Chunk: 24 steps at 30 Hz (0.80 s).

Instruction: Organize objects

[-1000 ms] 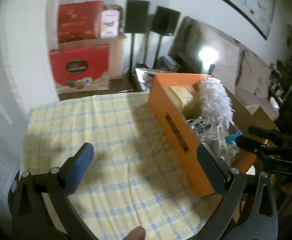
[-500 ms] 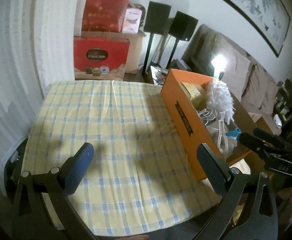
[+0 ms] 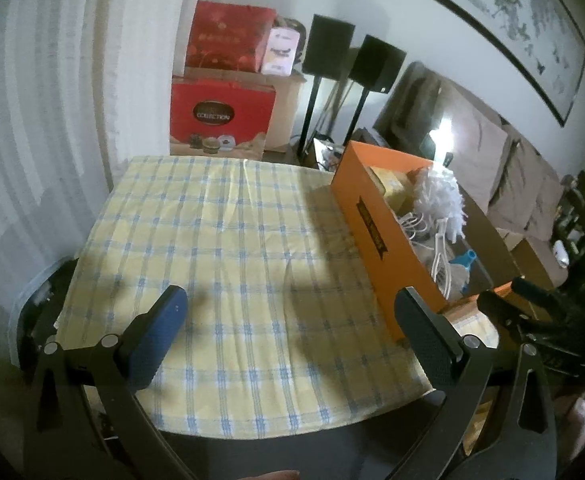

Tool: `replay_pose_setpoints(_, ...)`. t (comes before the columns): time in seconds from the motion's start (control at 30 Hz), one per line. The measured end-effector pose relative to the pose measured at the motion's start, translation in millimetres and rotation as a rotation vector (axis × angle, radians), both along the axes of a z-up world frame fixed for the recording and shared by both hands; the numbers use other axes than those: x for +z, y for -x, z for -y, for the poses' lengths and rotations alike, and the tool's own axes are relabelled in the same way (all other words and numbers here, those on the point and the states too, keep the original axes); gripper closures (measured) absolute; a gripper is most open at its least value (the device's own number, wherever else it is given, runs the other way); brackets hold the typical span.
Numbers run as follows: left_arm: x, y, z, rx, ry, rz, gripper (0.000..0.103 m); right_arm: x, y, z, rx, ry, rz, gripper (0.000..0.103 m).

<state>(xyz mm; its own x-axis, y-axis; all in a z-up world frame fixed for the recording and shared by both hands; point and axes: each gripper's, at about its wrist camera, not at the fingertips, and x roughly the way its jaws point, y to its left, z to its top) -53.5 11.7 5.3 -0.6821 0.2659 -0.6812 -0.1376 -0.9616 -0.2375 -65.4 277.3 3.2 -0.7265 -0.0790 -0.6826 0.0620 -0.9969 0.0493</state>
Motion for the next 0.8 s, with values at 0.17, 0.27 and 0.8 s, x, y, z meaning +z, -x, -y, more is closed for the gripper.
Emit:
replay_pose_setpoints(0.17,-5.6,-10.4,-6.0,0.002,0.046,0.025,0.000,-1.3,-10.1,-1.1,-0.005,0.002,0.000,0.001)
replay_pose_setpoints(0.27,-7.1,-16.3,-6.9,0.023,0.058,0.035,0.000,-1.6,-16.6,0.4,-0.006,0.000,-0.003,0.001)
replay_pose_setpoints(0.8,-6.2,-33.0,-12.7,0.052,0.115,0.022,0.000,-1.6,-29.6,2.9,-0.014,-0.007,-0.012,0.001)
